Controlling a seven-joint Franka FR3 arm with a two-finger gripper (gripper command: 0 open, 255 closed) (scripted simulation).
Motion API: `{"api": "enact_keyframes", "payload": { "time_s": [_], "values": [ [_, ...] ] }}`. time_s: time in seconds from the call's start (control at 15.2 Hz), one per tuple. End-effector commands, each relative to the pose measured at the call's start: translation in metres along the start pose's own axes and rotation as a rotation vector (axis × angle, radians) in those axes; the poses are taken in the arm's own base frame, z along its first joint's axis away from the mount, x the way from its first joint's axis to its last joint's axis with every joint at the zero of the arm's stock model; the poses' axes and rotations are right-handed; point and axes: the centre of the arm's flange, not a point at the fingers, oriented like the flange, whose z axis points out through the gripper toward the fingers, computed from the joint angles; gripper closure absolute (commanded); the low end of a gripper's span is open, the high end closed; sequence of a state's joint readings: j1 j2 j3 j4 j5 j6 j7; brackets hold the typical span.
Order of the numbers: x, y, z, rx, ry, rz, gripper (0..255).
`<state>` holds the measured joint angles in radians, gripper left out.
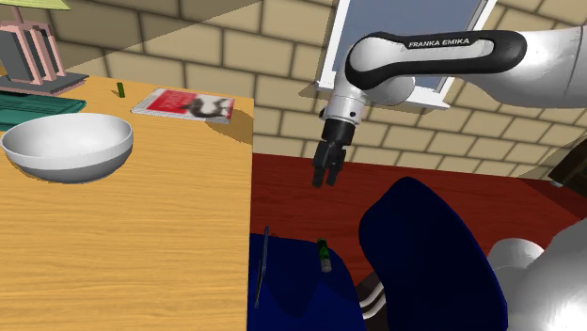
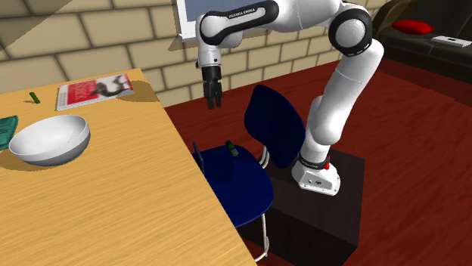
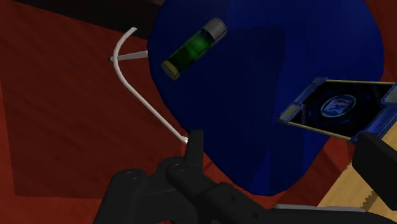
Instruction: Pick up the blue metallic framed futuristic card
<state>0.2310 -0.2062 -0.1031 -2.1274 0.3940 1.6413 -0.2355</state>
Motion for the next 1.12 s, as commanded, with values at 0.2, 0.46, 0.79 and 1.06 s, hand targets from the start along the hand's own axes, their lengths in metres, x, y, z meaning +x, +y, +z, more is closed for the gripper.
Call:
{"api": "enact_keyframes", "payload": {
  "time_s": [0.2, 0.46, 0.79, 1.06],
  "values": [
    [0.051, -0.025, 0.039, 0.176, -0.119, -0.108, 0],
    [0.083, -0.052, 0.070, 0.314, -0.214, -0.193, 0],
    [0.106, -0.076, 0.099, 0.425, -0.292, -0.262, 0],
    [0.110, -0.067, 0.117, 0.425, -0.292, -0.262, 0]
  ]
}}
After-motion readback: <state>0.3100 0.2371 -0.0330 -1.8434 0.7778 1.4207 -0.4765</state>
